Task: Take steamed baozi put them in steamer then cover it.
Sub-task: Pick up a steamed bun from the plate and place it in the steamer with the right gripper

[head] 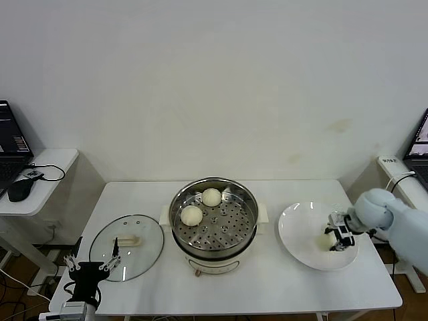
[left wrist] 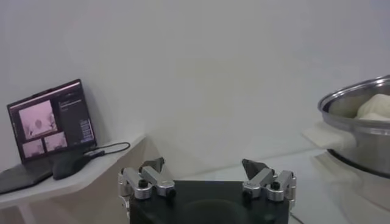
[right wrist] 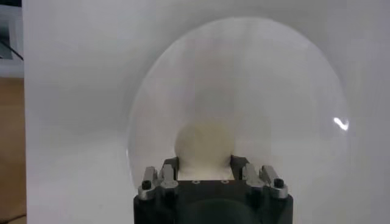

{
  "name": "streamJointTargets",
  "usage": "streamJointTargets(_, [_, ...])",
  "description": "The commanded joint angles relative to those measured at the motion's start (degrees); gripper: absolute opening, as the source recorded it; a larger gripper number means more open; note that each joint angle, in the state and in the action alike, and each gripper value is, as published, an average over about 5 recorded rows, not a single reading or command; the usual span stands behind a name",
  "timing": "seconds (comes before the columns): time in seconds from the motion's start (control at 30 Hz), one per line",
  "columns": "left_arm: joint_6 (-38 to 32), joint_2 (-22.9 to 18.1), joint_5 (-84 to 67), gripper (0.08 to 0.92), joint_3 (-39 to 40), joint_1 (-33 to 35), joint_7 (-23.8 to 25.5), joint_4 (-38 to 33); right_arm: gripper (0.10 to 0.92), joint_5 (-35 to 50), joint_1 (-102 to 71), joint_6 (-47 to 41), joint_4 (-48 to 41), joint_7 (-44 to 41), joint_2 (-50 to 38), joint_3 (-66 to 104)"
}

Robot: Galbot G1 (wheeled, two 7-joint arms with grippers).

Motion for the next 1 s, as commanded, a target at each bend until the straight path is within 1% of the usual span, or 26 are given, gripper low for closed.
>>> streamJointTargets(0.03, [0.02, 0.04, -0.05, 0.823, 0.1, 0.04, 0.07, -0.06, 0.557, 8.61, 20.42, -1.26, 3.09, -2.16, -0.15, -7.2])
streamJointTargets(0.27, [-0.01, 0.25, -0.26, 0.823, -0.09, 0.12, 0.1, -0.6, 0.56, 14.85, 36.68, -2.59, 3.81, -2.19, 6.38, -17.02])
streamJointTargets(0.47, [-0.13, 0.19, -0.3, 0.823, -0.43, 0.3, 0.11, -0.77, 0.561, 19.62, 46.13, -3.36, 4.04, -0.51, 16.53, -23.26])
streamJointTargets(0.73, [-0.77, -0.25, -0.41, 0.823, -1.09, 0.5, 0.0, -0.43, 0.566, 22.81, 45.16, -0.77, 4.29, 3.12, 27.75, -28.63])
streamJointTargets(0.9, [-1.2, -0.5, -0.63, 0.823, -1.84, 0.96, -0.11, -0.63, 0.567, 20.83, 41.55, 4.92, 3.88, 5.4, 32.62, -31.3])
streamJointTargets(1.0, [-1.21, -0.63, -0.79, 0.823, -2.28, 1.04, -0.12, -0.89, 0.566, 20.13, 40.99, 7.78, 4.04, 5.32, 34.49, -33.46])
